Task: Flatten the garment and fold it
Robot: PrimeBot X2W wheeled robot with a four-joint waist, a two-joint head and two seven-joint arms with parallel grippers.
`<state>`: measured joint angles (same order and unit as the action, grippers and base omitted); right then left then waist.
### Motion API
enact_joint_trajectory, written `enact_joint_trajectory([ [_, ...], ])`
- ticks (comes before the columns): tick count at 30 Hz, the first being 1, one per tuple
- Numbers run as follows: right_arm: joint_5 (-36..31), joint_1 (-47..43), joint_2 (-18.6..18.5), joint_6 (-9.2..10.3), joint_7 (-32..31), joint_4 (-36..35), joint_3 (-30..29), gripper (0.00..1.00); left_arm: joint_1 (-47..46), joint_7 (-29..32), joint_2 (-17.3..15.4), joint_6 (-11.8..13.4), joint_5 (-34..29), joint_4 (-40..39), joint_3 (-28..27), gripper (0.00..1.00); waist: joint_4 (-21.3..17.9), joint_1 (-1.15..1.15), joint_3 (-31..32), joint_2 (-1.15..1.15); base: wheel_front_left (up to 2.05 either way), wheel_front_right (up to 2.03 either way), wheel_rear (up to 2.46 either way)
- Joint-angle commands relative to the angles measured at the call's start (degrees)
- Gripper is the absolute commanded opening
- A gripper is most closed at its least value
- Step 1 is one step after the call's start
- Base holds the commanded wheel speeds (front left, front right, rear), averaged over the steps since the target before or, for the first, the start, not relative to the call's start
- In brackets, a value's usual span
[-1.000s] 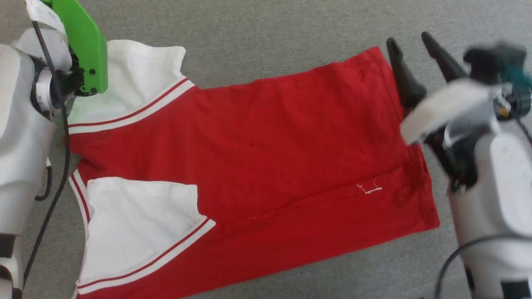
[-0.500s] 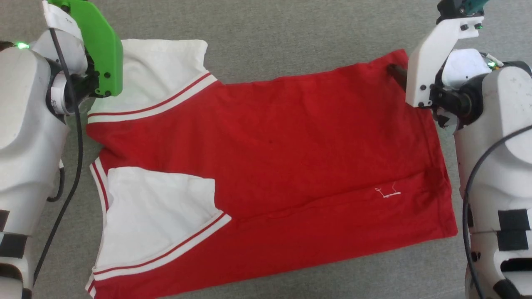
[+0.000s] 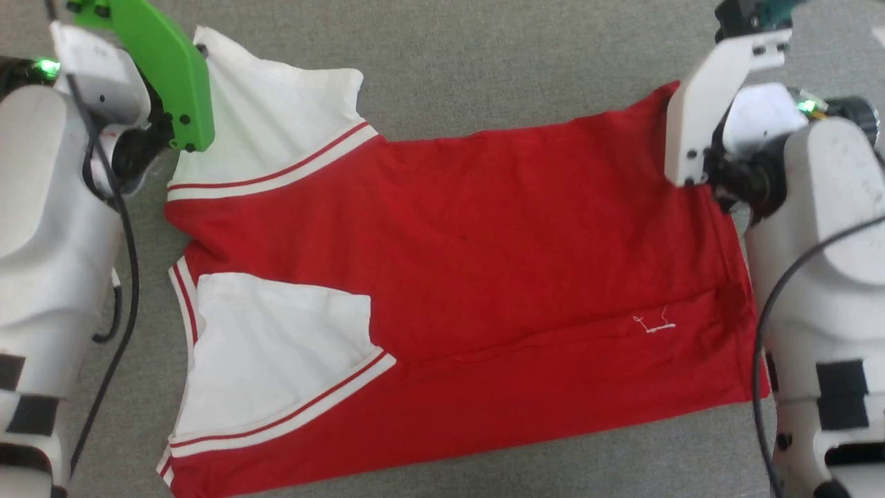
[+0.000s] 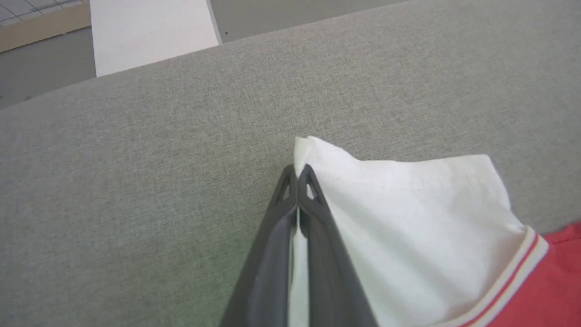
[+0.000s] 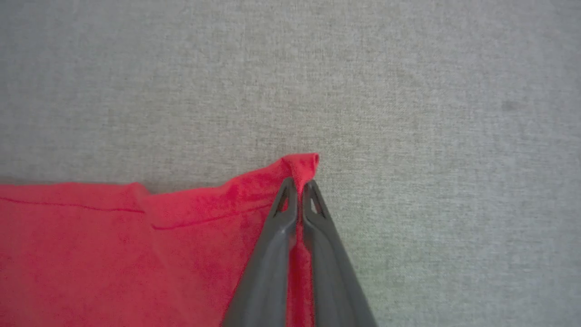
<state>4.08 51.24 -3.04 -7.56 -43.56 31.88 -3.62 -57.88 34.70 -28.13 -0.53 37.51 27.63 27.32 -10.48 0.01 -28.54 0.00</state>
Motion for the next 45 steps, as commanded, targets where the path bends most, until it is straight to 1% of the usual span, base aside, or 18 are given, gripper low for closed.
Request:
enact_joint_trajectory([
  [1, 1.08, -2.29, -0.07, 0.08, 2.83, -0.99, 0.76, 0.00, 1.98, -3.19, 0.47, -0.30, 0.32, -0.62, -0.83, 0.00, 0.41, -0.01, 1.63, 0.00, 0.00, 0.00, 0.00],
  [5, 4.50, -8.89, -1.20, 0.08, 13.40, -4.69, 3.00, 0.00, 8.19, -15.27, 0.73, -0.62, 0.38, -3.99, -3.07, 0.00, 1.00, -0.01, 5.20, 0.00, 0.00, 0.00, 0.00],
  [8, 6.48, -13.78, -2.61, 0.08, 20.57, -7.48, 4.54, 0.00, 14.09, -22.29, 1.13, -0.78, 1.34, -7.01, -4.67, 0.00, 1.63, -0.01, 8.04, 0.00, 0.00, 0.00, 0.00],
  [11, 8.03, -19.02, -4.34, 0.08, 27.39, -10.12, 5.70, 0.00, 21.09, -28.01, 1.30, -0.24, 1.68, -11.25, -5.54, 0.00, 2.30, -0.01, 11.10, 0.00, 0.00, 0.00, 0.00],
  [13, 9.15, -22.12, -5.19, 0.08, 31.39, -11.58, 5.97, 0.00, 25.87, -30.42, 1.40, 0.13, 2.19, -14.49, -5.83, 0.00, 2.78, -0.01, 12.85, 0.00, 0.00, 0.00, 0.00],
  [15, 10.03, -25.08, -6.25, 0.08, 34.57, -12.77, 6.50, 0.00, 30.79, -31.52, 1.15, 0.95, 2.77, -17.51, -6.01, 0.00, 3.34, -0.01, 14.36, 0.00, 0.00, 0.00, 0.00],
  [19, 11.64, -30.62, -7.60, 0.08, 37.75, -13.81, 5.79, 0.00, 41.09, -31.99, 1.01, 3.43, 5.34, -23.13, -6.89, 0.00, 4.28, -0.01, 16.92, 0.00, 0.00, 0.00, 0.00],
  [24, 12.40, -35.62, -9.18, 0.08, 36.65, -13.60, 4.45, 0.00, 52.31, -31.96, 0.84, 6.14, 8.97, -28.20, -8.34, 0.00, 5.47, -0.01, 18.53, 0.00, 0.00, 0.00, 0.00],
  [29, 11.44, -38.21, -11.28, 0.08, 32.13, -12.73, 4.21, 0.00, 58.53, -31.21, 0.66, 6.11, 11.10, -28.58, -7.79, 0.00, 6.74, -0.01, 18.74, 0.00, 0.00, 0.00, 0.00],
  [33, 10.71, -38.91, -12.92, 0.08, 26.21, -11.68, 5.50, 0.00, 60.12, -29.62, 1.20, 5.11, 11.46, -27.00, -5.38, 0.00, 7.37, -0.01, 18.51, 0.00, 0.00, 0.00, 0.00],
  [38, 10.51, -38.40, -14.50, 0.08, 19.38, -10.12, 7.96, 0.00, 60.65, -27.69, 2.34, 4.97, 11.01, -24.43, -2.43, 0.00, 7.62, -0.01, 18.27, 0.00, 0.00, 0.00, 0.00],
  [43, 10.62, -38.38, -14.35, 0.08, 13.82, -9.20, 8.47, 0.00, 60.29, -26.69, 3.44, 4.97, 10.14, -21.32, -0.19, 0.00, 8.01, -0.01, 19.11, 0.00, 0.00, 0.00, 0.00],
  [44, 10.78, -38.64, -14.01, 0.08, 13.13, -9.28, 8.02, 0.26, 60.23, -26.75, 3.81, 5.03, 10.21, -20.96, -0.05, 0.00, 8.18, -0.01, 19.42, 0.00, 0.00, 0.00, 0.00],
  [45, 10.95, -38.91, -13.70, 0.08, 12.76, -9.50, 7.67, 0.49, 60.12, -26.94, 4.03, 4.97, 10.11, -20.82, 0.11, 0.43, 8.33, -0.01, 19.72, 0.00, 0.00, 0.00, 0.00],
])
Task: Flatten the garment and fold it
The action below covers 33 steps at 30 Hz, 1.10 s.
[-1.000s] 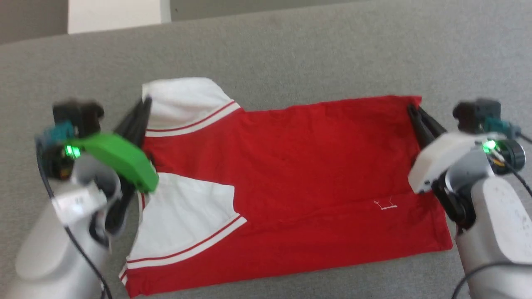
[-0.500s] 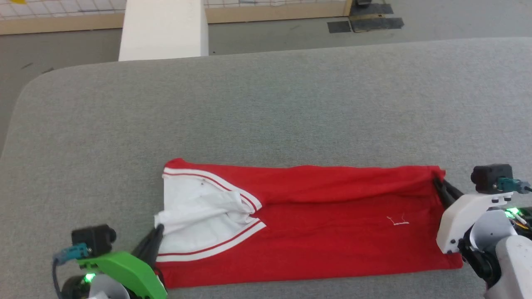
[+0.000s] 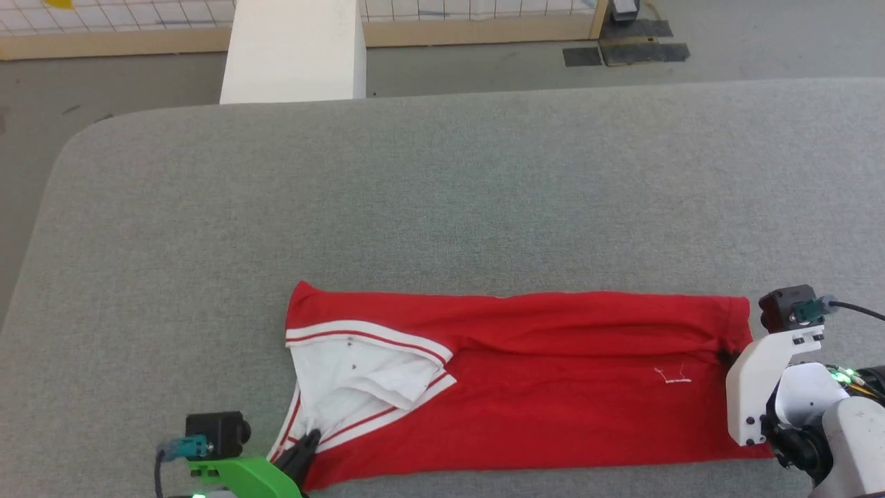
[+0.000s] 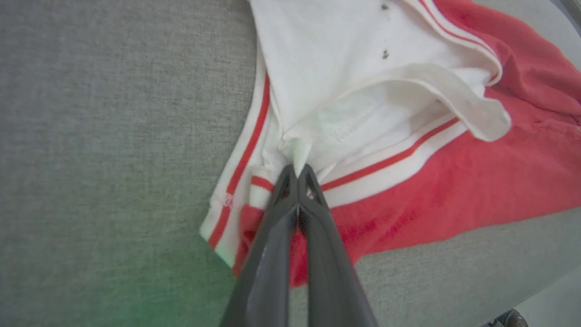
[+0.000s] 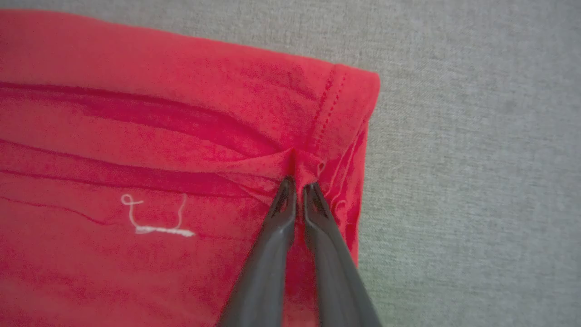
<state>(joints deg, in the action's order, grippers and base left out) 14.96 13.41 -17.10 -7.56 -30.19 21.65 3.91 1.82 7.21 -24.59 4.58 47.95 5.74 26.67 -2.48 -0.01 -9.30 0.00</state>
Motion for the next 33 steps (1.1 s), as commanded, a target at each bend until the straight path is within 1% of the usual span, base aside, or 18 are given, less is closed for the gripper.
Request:
enact_joint_trajectory([
  [1, 0.26, -1.50, 0.73, 0.08, -0.86, 0.30, -0.45, 0.98, 0.34, 0.28, 0.76, -0.07, -0.42, 1.14, 0.85, 1.00, 0.54, 0.01, 0.83, 0.00, 0.00, 0.00, 0.00],
  [2, 0.39, -1.99, 1.06, 0.08, -0.96, -0.08, -1.18, 1.00, 0.26, -0.02, 0.94, 0.01, -0.59, 1.05, 0.91, 1.00, 0.77, 0.01, 1.22, 0.00, 0.00, 0.00, 0.00],
  [4, 0.95, -3.30, 2.02, 0.08, -0.79, -1.29, -3.14, 1.00, 0.10, -1.73, 1.37, 0.26, -1.12, 0.55, 0.57, 1.00, 1.23, 0.01, 1.94, 0.00, 0.00, 0.00, 0.00],
  [6, 1.29, -4.77, 3.12, 0.08, 0.11, -3.06, -5.48, 1.00, -0.29, -4.42, 1.81, 0.24, -2.17, -0.21, 0.19, 1.00, 1.74, 0.01, 2.56, 0.00, 0.00, 0.00, 0.00],
  [10, 1.37, -8.49, 5.50, 0.08, 1.56, -7.48, -9.40, 1.00, -1.88, -12.18, 2.89, 0.38, -5.55, -0.77, -0.92, 1.00, 2.79, 0.01, 3.53, 0.00, 0.00, 0.00, 0.00],
  [11, 1.32, -9.56, 6.31, 0.08, 2.44, -8.98, -10.53, 1.00, -2.50, -14.53, 3.15, 0.74, -6.76, -0.19, -1.33, 1.00, 3.15, 0.01, 3.87, 0.00, 0.00, 0.00, 0.00],
  [15, 1.31, -12.86, 9.94, 0.08, 7.18, -13.99, -14.40, 1.00, -4.35, -19.81, 4.48, 1.69, -9.63, 2.26, -2.34, 1.00, 3.62, 0.01, 5.10, 0.00, 0.00, 0.00, 0.00],
  [20, 1.24, -15.32, 12.82, 0.08, 12.43, -17.19, -17.64, 1.00, -6.99, -22.07, 5.98, 2.10, -14.76, 4.02, -4.71, 1.00, 3.88, 0.01, 6.54, 0.00, 0.00, 0.00, 0.00],
  [22, 1.66, -15.49, 13.49, 0.08, 14.59, -17.69, -18.59, 1.00, -8.14, -22.16, 7.41, 2.06, -17.76, 3.14, -7.21, 1.00, 3.95, 0.01, 6.89, 0.00, 0.00, 0.00, 0.00],
  [25, 1.72, -14.74, 14.02, 0.08, 17.36, -16.79, -20.20, 1.00, -8.41, -22.18, 9.81, 0.93, -21.94, 2.47, -10.47, 1.00, 3.76, 0.01, 7.31, 0.00, 0.00, 0.00, 0.00],
  [28, 2.44, -13.15, 14.17, 0.08, 18.27, -14.08, -21.52, 1.00, -8.68, -22.19, 12.02, -0.85, -24.74, 2.73, -13.14, 1.00, 3.54, 0.01, 7.35, 0.00, 0.00, 0.00, 0.00],
  [30, 3.59, -11.63, 14.19, 0.08, 18.00, -10.79, -22.55, 1.00, -8.99, -22.20, 13.62, -2.25, -26.05, 3.16, -14.89, 1.00, 3.43, 0.01, 7.32, 0.00, 0.00, 0.00, 0.00],
  [33, 4.18, -8.78, 14.20, 0.08, 15.64, -4.27, -24.41, 1.00, -9.46, -22.20, 15.67, -4.25, -27.91, 4.12, -16.98, 1.00, 3.29, 0.01, 7.30, 0.00, 0.00, 0.00, 0.00],
])
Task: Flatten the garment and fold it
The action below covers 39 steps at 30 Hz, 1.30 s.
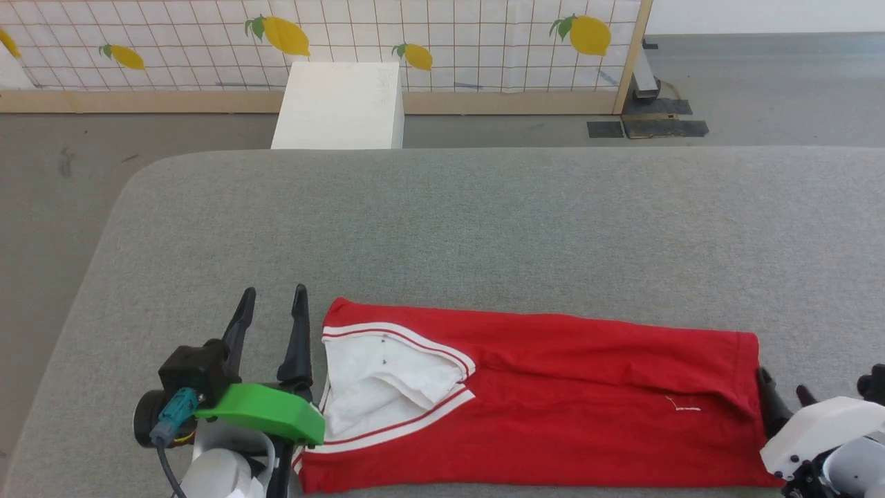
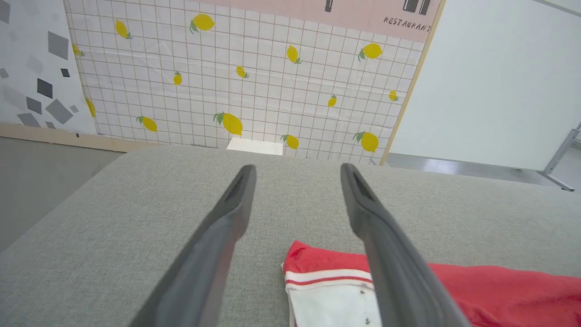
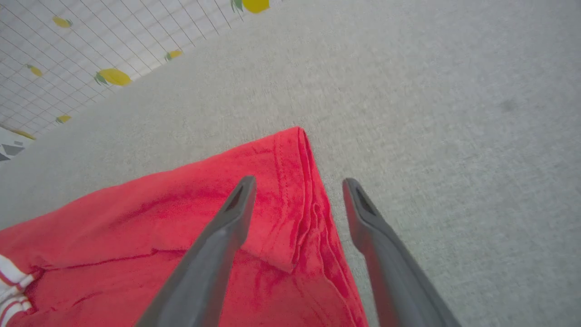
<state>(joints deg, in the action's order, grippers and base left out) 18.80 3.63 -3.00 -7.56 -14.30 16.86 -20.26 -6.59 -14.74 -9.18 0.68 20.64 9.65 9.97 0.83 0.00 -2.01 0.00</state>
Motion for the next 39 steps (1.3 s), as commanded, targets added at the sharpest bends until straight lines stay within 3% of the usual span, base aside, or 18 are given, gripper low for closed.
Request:
enact_joint_trajectory([
  [1, -0.18, 2.06, 0.11, 0.08, -1.17, 2.67, -0.77, 1.00, -1.21, -0.25, 0.85, -1.03, -1.16, 0.56, -0.89, 1.00, -0.02, 0.00, 0.00, 0.00, 0.00, 0.00, 0.00],
  [9, -4.88, 8.68, 0.12, 0.08, -11.17, 15.16, -1.92, 1.00, -1.87, -0.25, 3.24, -3.92, -4.65, 3.64, -3.89, 1.00, -0.09, 0.00, 0.21, 0.00, 0.00, 0.00, 0.00],
  [14, -8.26, 9.73, 0.12, 0.08, -18.39, 17.85, -2.21, 1.00, -1.76, -0.26, 4.05, -4.97, -5.89, 4.46, -5.03, 1.00, -0.14, 0.00, 0.46, 0.00, 0.00, 0.00, 0.00],
  [16, -7.86, 9.70, 0.12, 0.08, -20.99, 18.11, -1.49, 0.47, -1.66, -0.26, 4.34, -5.32, -6.19, 4.63, -5.45, 1.00, -0.19, 0.00, 0.49, 0.00, 0.00, 0.00, 0.00],
  [19, -6.97, 9.41, 0.12, 0.08, -22.36, 16.66, -0.50, 0.00, -1.62, -0.26, 4.69, -5.74, -6.66, 4.81, -6.14, 1.00, -0.42, 0.00, 0.44, 0.00, 0.00, 0.00, 0.00],
  [26, -10.37, 8.59, 0.12, 0.08, -18.93, 10.47, -3.21, 0.00, -1.83, -0.26, 5.34, -6.47, -7.21, 4.70, -7.56, 1.00, -0.84, 0.00, 0.03, 0.00, 0.00, 0.00, 0.00],
  [31, -19.04, 8.64, -0.03, 0.08, -15.63, 6.44, -11.14, 0.00, -2.15, -0.26, 5.71, -6.90, -7.51, 4.63, -7.86, 1.00, -0.50, 0.00, -0.47, 0.00, 0.00, 0.00, 0.00],
  [39, -27.85, 9.27, -4.30, 0.08, -10.17, 6.16, -19.94, 0.00, -2.28, -0.26, 6.02, -7.42, -7.92, 4.69, -8.00, 1.00, 0.24, 0.00, -1.20, 0.00, 0.00, 0.00, 0.00],
])
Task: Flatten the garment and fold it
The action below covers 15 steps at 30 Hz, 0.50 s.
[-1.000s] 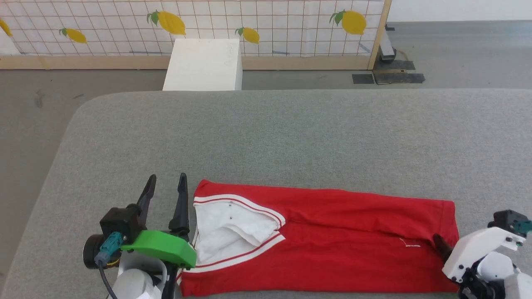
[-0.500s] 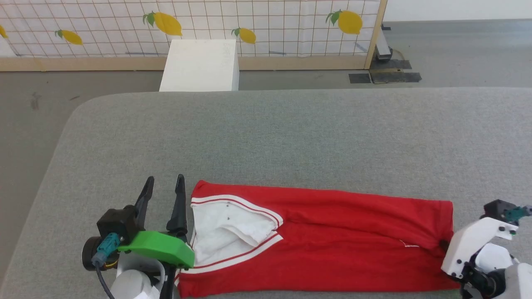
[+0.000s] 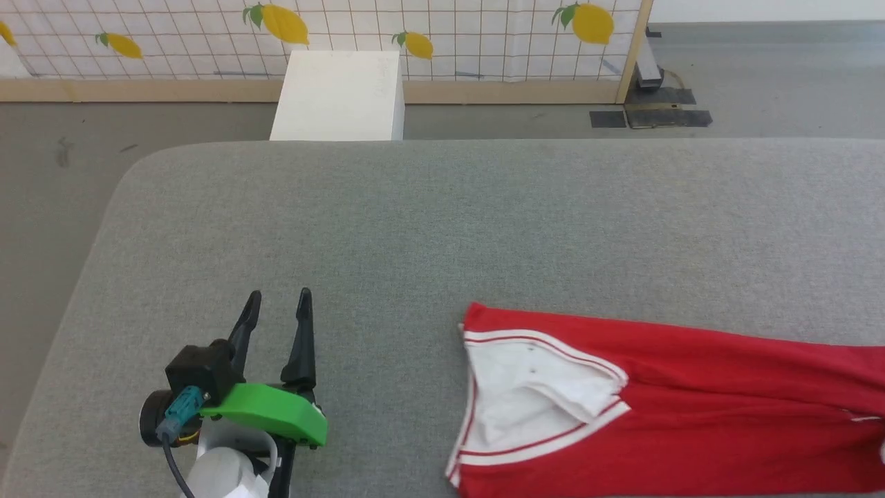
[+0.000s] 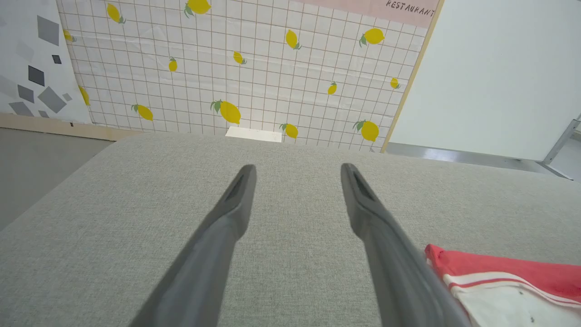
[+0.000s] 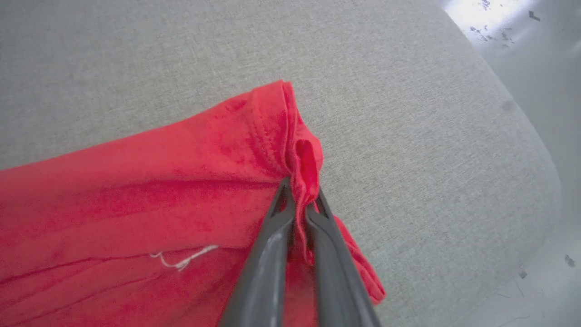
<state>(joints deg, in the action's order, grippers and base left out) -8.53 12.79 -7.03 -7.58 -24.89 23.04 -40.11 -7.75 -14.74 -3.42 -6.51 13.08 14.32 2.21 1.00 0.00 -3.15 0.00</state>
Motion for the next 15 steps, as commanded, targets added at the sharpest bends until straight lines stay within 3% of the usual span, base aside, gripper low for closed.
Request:
enact_joint_trajectory([
  [1, -1.02, 0.05, -0.71, 0.09, 0.72, 0.32, -0.51, 0.00, -1.10, -0.26, 0.29, -0.28, -0.44, 0.06, -0.27, 1.00, 0.16, 0.00, -0.04, 0.00, 0.00, 0.00, 0.00],
  [8, 1.22, -2.82, -0.50, 0.09, -3.00, -1.41, 4.28, 0.00, -0.65, -0.26, 0.40, -0.51, -0.71, 0.33, -0.52, 1.00, 0.50, 0.00, 0.53, 0.00, 0.00, 0.00, 0.00],
  [15, 9.72, -11.88, 3.15, 0.09, -16.73, -23.32, 15.05, 0.00, -0.48, -0.26, 0.45, -0.67, -1.04, 0.54, -0.54, 1.00, 0.81, 0.00, 1.04, 0.00, 0.00, 0.00, 0.00],
])
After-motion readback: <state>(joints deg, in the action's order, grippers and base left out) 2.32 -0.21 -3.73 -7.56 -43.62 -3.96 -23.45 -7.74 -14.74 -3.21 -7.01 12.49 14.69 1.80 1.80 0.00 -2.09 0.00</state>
